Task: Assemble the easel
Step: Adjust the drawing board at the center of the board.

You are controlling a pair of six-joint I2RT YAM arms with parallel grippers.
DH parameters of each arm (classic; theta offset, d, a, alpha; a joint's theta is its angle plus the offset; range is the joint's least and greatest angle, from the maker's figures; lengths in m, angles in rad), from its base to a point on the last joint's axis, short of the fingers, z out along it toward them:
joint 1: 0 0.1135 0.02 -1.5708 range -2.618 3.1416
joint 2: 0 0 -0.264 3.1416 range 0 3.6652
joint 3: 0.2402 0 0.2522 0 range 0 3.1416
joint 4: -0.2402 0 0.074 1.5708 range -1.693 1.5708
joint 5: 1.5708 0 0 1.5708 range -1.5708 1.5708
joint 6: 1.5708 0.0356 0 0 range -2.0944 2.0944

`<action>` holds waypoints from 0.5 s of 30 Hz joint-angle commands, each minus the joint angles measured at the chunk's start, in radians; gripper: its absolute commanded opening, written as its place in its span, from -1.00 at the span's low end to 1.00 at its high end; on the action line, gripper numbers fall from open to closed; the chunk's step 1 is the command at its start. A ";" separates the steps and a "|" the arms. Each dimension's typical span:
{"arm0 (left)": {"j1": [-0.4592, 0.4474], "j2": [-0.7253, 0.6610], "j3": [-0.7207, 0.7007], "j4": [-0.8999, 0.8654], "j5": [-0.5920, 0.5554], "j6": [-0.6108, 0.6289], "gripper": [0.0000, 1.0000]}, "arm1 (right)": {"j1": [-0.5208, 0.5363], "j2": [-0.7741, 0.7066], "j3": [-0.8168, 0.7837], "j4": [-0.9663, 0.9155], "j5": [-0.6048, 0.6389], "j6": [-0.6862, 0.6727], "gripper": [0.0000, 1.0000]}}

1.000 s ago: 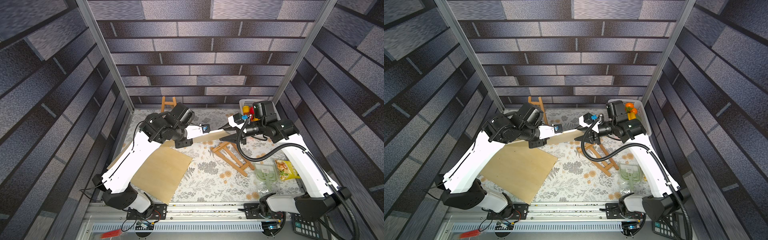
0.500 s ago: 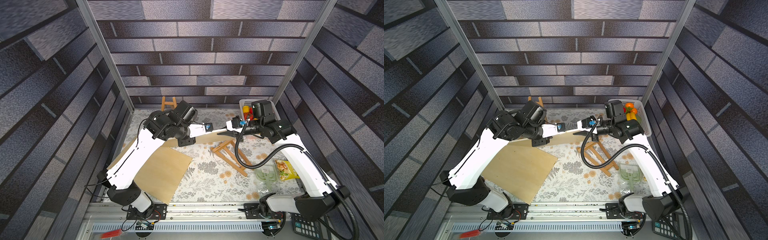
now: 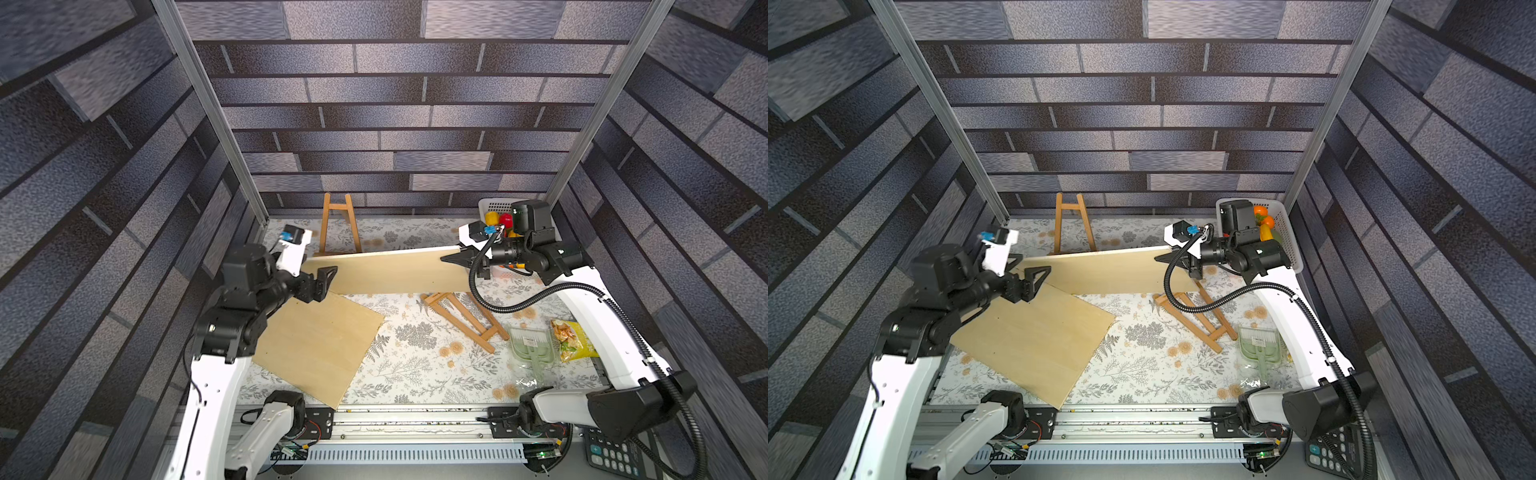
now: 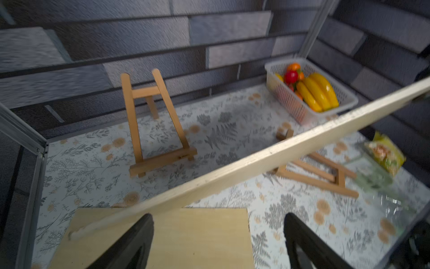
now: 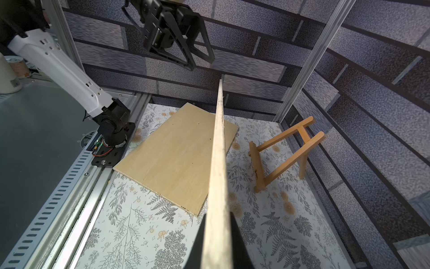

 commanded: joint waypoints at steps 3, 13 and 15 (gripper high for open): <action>0.330 -0.187 -0.322 0.404 0.294 -0.464 0.74 | -0.011 0.026 -0.047 -0.017 -0.074 0.144 -1.00; 0.653 -0.329 -0.808 0.929 0.534 -0.723 0.53 | -0.077 0.111 -0.010 -0.096 -0.150 0.015 -1.00; 0.635 -0.293 -0.849 1.007 0.572 -0.696 0.51 | -0.082 0.125 0.007 -0.143 -0.141 -0.038 -1.00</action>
